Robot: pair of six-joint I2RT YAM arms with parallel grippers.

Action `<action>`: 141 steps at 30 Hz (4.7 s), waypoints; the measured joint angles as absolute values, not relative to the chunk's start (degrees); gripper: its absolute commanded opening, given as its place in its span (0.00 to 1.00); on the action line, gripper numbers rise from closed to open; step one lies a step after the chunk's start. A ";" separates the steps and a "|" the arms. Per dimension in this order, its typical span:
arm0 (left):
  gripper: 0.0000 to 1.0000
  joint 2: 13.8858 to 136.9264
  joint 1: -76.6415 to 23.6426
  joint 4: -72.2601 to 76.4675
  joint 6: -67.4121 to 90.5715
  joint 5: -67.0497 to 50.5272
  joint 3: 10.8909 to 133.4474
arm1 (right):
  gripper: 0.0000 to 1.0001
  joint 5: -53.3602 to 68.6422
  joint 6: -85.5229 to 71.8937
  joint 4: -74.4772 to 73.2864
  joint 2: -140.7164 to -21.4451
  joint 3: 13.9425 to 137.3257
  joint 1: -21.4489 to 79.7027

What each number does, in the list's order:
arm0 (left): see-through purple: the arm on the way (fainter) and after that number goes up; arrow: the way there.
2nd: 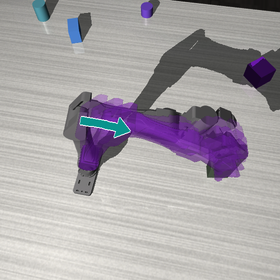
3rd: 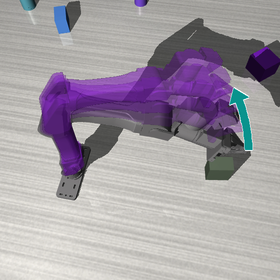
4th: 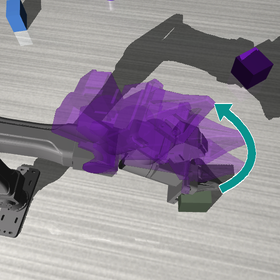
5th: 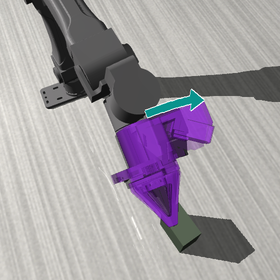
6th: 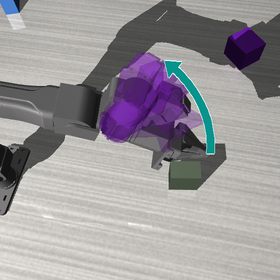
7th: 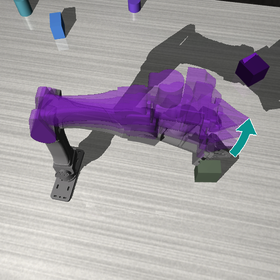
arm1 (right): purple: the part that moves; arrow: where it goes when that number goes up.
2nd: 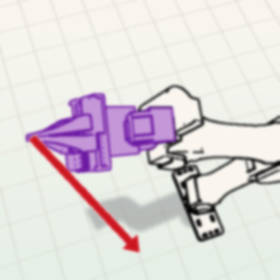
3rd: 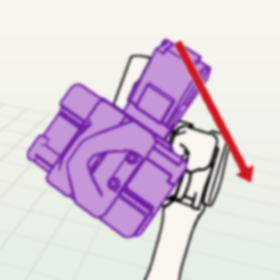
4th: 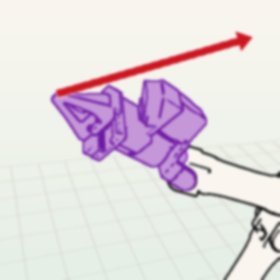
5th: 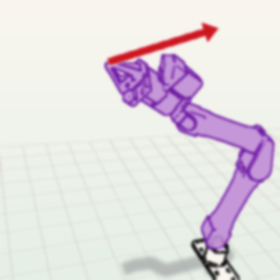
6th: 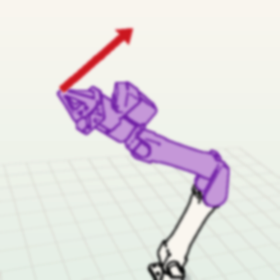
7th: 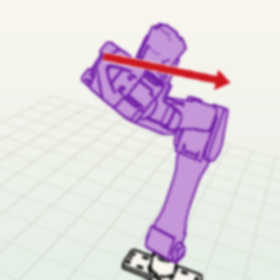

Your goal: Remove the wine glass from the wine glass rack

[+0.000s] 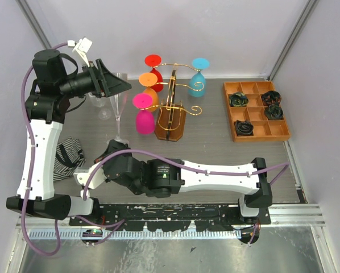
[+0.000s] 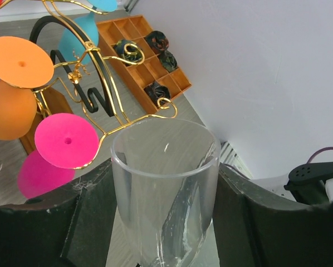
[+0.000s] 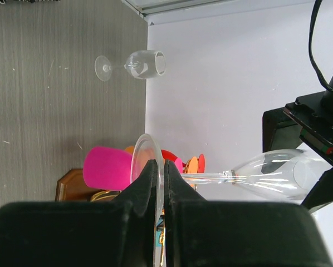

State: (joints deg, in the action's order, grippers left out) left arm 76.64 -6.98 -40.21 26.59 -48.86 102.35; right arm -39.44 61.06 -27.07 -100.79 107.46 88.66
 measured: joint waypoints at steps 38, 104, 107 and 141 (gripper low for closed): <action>0.43 62.63 -7.18 -18.65 16.08 7.62 62.98 | 1.00 -48.95 45.52 -23.99 -77.01 95.68 83.64; 0.94 69.06 -12.56 1.78 17.47 37.60 49.25 | 0.87 -35.44 12.03 -37.41 -76.40 101.14 52.12; 0.94 64.40 -12.73 -1.76 18.65 37.52 49.39 | 0.77 -28.69 4.16 -40.53 -80.64 107.42 41.04; 0.86 58.76 -15.16 -27.16 29.04 -1.17 68.64 | 0.48 34.83 -46.33 -15.49 -120.68 117.19 -0.75</action>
State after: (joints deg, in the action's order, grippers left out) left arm 58.76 -15.16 -27.16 29.04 -1.17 68.64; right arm 34.83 -46.33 -15.49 -120.68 117.19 -0.75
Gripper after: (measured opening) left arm 0.851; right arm 0.496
